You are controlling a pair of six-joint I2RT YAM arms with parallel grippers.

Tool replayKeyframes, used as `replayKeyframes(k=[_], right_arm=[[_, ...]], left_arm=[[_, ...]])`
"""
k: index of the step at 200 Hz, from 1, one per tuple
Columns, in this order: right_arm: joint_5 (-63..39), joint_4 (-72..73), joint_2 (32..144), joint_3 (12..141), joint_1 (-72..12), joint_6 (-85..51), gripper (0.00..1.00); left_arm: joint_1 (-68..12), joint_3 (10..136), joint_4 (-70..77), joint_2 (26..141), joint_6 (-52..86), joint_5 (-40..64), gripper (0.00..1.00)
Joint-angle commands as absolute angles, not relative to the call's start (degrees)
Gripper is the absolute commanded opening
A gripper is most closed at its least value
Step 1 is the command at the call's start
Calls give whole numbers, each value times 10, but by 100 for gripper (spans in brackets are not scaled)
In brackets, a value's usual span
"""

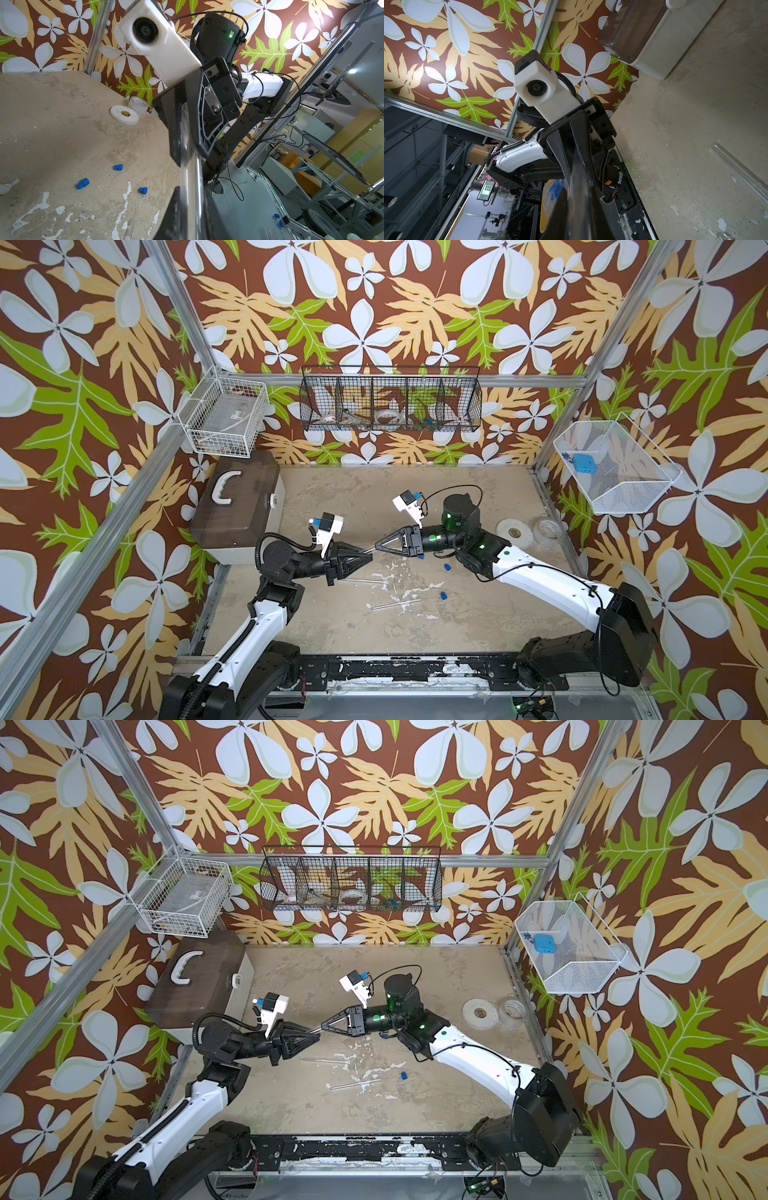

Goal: Insert stoppers into test tubes
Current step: Pick up the test tube at the center of the board, then pick up the stopper from the center of the board.

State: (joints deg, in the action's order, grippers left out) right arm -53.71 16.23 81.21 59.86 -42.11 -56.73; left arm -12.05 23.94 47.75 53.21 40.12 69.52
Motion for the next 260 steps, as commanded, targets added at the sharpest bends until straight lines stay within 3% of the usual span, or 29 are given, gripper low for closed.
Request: replayKeyframes(k=[1, 45, 91, 122, 141, 151, 184, 231, 249, 260], right_arm=[[-527, 148, 811, 602, -423, -560, 15], [-492, 37, 783, 624, -414, -485, 50], [-408, -150, 704, 623, -328, -366, 62], [-224, -285, 665, 638, -305, -246, 72], [-116, -308, 652, 617, -305, -197, 94], [-72, -307, 648, 604, -305, -179, 99], [-17, -300, 682, 590, -305, -122, 99], [42, -371, 837, 637, -304, -62, 86], [40, -405, 896, 651, -305, -40, 69], [39, -413, 921, 651, -305, -37, 64]], left_arm=[[-122, 244, 503, 533, 385, 710, 10], [-120, 249, 443, 536, 327, 717, 10], [-109, 268, 296, 540, 184, 723, 10], [-96, 283, 165, 535, 47, 713, 9], [-88, 285, 113, 532, -11, 705, 8], [-87, 285, 95, 531, -36, 697, 8], [-83, 289, 48, 530, -88, 679, 8], [-83, 293, 35, 527, -98, 674, 7], [-83, 291, 36, 526, -104, 672, 7], [-83, 290, 35, 526, -104, 672, 7]])
